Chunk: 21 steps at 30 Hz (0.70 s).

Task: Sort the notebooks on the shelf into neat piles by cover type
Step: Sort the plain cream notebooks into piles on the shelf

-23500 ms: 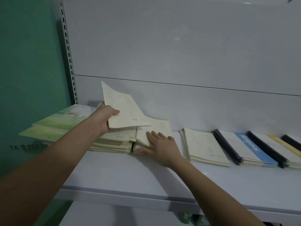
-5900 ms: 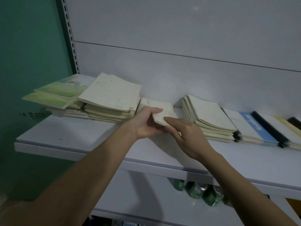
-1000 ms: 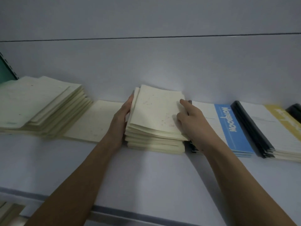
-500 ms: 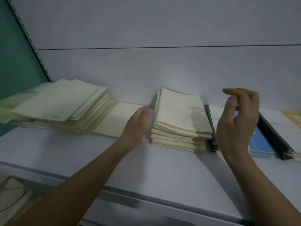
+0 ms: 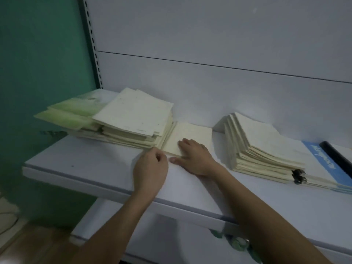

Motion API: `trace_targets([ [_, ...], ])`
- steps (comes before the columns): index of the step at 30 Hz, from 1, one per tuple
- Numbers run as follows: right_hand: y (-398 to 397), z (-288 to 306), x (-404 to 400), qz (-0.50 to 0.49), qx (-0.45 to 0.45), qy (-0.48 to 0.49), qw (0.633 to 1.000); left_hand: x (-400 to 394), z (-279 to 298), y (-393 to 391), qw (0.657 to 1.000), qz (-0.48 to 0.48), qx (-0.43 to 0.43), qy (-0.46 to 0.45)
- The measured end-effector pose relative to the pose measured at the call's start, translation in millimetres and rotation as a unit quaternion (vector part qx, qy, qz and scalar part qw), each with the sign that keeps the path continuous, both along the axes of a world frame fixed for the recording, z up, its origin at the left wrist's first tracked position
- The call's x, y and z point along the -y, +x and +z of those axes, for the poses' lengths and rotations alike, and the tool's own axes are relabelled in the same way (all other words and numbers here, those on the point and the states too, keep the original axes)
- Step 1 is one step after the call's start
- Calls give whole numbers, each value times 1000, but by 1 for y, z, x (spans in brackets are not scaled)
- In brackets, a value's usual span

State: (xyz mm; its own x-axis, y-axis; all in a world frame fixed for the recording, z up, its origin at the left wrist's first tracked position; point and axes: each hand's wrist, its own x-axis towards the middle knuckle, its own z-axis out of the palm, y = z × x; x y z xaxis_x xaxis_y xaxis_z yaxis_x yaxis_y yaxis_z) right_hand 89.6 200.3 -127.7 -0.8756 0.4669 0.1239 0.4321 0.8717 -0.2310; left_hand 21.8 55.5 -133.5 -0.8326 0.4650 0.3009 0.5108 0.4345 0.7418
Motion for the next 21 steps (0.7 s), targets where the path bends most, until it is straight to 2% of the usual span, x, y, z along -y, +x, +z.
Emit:
trace_targets([
  [3, 3, -5, 7, -14, -55, 16, 998, 5, -1, -4, 997, -42, 64, 32],
  [5, 12, -1, 16, -25, -61, 3, 998, 7, 0, -6, 991, -73, 104, 52],
  [7, 23, 1, 27, -72, -90, -48, 992, 8, -2, -10, 982, -91, 139, 90],
  [10, 42, 5, 42, -138, -211, -158, 955, 4, 4, -11, 963, -154, 179, 128],
  [11, 48, 9, 48, -144, -256, -172, 940, 1, 10, -7, 937, -197, 254, 133],
  [12, 53, 13, 55, -146, -297, -177, 927, -3, 20, -3, 884, -243, 375, 135],
  [14, 63, 21, 70, -149, -356, -160, 909, -13, 38, -1, 706, -327, 611, 147],
  [15, 66, 25, 76, -150, -361, -139, 910, -18, 48, -4, 633, -356, 671, 150],
  [16, 70, 29, 82, -147, -350, -115, 918, -20, 58, -7, 590, -373, 700, 150],
  [17, 74, 34, 85, -144, -329, -88, 929, -20, 67, -9, 571, -381, 713, 145],
  [18, 78, 38, 88, -139, -306, -57, 940, -18, 77, -10, 570, -387, 711, 138],
  [21, 81, 56, 89, -116, -284, -19, 952, -10, 109, -11, 655, -409, 626, 112],
])
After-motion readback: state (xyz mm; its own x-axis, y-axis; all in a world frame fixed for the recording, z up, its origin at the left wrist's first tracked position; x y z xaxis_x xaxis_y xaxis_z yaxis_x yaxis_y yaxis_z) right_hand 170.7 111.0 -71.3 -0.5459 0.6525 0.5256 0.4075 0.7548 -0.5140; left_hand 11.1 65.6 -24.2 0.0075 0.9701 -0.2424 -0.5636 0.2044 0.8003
